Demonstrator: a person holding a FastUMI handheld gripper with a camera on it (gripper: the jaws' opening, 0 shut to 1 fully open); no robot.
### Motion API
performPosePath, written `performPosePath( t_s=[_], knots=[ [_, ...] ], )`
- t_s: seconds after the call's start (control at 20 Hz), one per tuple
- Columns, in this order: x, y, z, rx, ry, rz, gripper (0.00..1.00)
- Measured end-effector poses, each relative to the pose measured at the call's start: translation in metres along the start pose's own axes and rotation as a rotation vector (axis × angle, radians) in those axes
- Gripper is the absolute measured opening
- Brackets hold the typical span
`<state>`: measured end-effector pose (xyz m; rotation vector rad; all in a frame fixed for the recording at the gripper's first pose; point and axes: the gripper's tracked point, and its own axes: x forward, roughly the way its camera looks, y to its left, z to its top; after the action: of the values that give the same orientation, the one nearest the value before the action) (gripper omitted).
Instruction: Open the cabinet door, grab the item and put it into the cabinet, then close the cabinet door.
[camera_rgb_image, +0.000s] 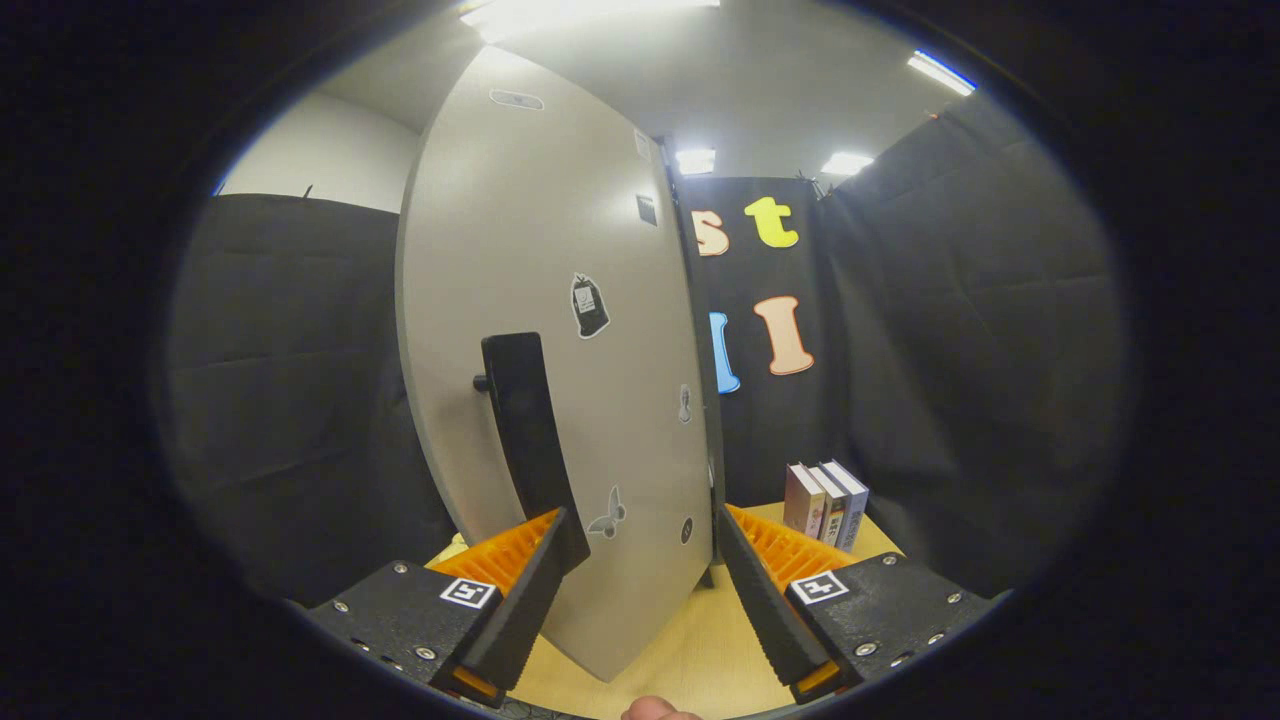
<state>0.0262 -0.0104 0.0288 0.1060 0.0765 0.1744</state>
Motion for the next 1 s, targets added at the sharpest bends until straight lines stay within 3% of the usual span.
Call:
performPosePath(
  t_s=[0.45, 0.7, 1.0],
  knots=[
    [0.041, 0.062, -0.004, 0.004, 0.012, 0.132, 0.91],
    [0.052, 0.111, -0.009, -0.044, -0.001, 0.168, 0.92],
    [0.067, 0.133, -0.014, -0.049, -0.019, 0.16, 0.92]
  ],
)
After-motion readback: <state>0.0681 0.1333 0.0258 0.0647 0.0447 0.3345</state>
